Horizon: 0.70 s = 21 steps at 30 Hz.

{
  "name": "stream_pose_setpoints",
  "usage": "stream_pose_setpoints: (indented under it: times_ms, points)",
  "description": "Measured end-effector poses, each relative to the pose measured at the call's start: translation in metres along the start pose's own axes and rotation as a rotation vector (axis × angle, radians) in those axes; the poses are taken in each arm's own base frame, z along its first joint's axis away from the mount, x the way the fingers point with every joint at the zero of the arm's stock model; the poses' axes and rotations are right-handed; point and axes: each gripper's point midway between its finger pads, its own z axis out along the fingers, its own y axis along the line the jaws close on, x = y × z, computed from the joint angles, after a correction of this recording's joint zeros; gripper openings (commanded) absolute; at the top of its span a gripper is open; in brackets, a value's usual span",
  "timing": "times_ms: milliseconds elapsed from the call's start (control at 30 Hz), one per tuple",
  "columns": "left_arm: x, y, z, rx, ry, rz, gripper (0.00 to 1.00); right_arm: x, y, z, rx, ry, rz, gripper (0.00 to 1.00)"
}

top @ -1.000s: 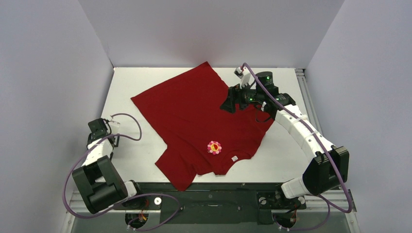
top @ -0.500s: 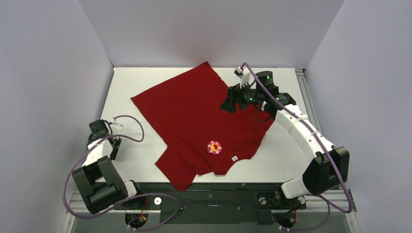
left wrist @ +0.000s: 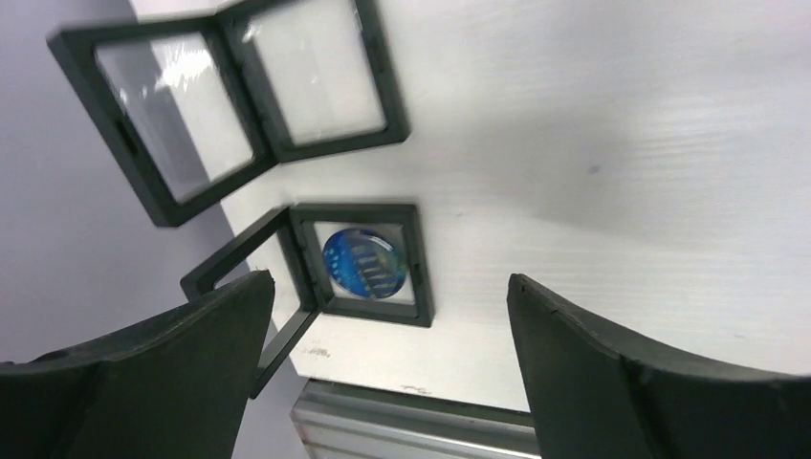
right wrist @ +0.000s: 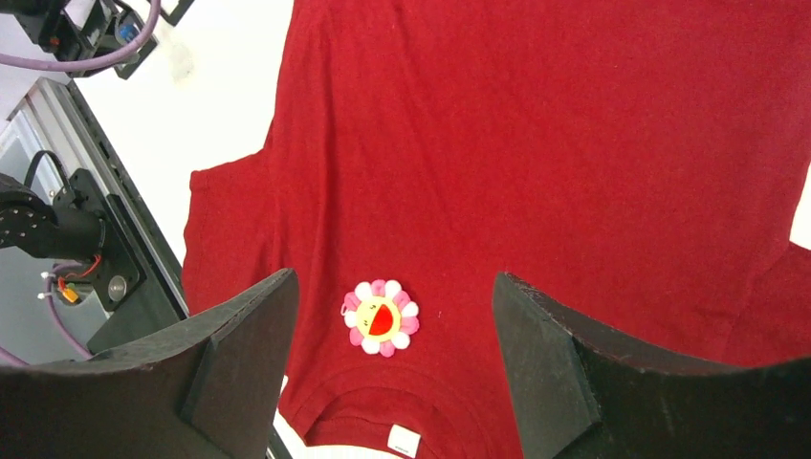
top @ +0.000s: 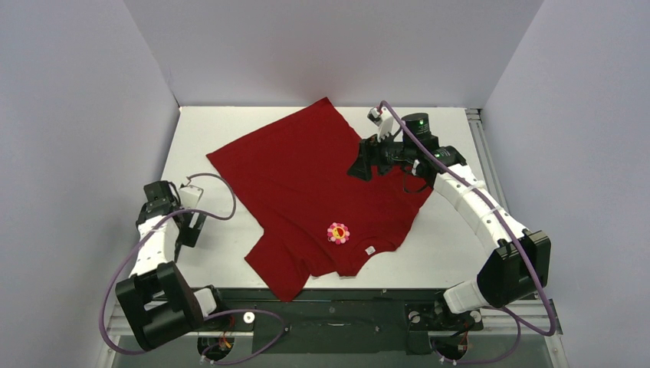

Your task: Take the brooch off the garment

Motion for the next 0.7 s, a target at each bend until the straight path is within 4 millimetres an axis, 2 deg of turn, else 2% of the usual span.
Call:
stream_pose_setpoints:
  times_ms: [133, 300, 467, 600, 700]
  points:
    - [-0.030, -0.018, -0.014, 0.058, -0.082, 0.050, 0.96, 0.007, -0.001, -0.001, 0.001, 0.026, -0.015, 0.70]
    - [-0.080, -0.052, -0.040, 0.119, -0.251, 0.124, 0.96, 0.025, -0.004, -0.003, 0.007, 0.082, -0.039, 0.69]
    - [-0.118, -0.084, -0.072, 0.255, -0.453, 0.097, 0.96, 0.069, -0.009, -0.002, 0.009, 0.190, -0.016, 0.65]
    - [-0.163, -0.110, -0.108, 0.476, -0.622, 0.015, 0.96, 0.106, -0.012, 0.000, 0.013, 0.278, 0.003, 0.61]
    - [-0.197, -0.124, -0.131, 0.641, -0.697, -0.060, 0.96, 0.130, -0.010, 0.006, 0.042, 0.344, -0.052, 0.61]
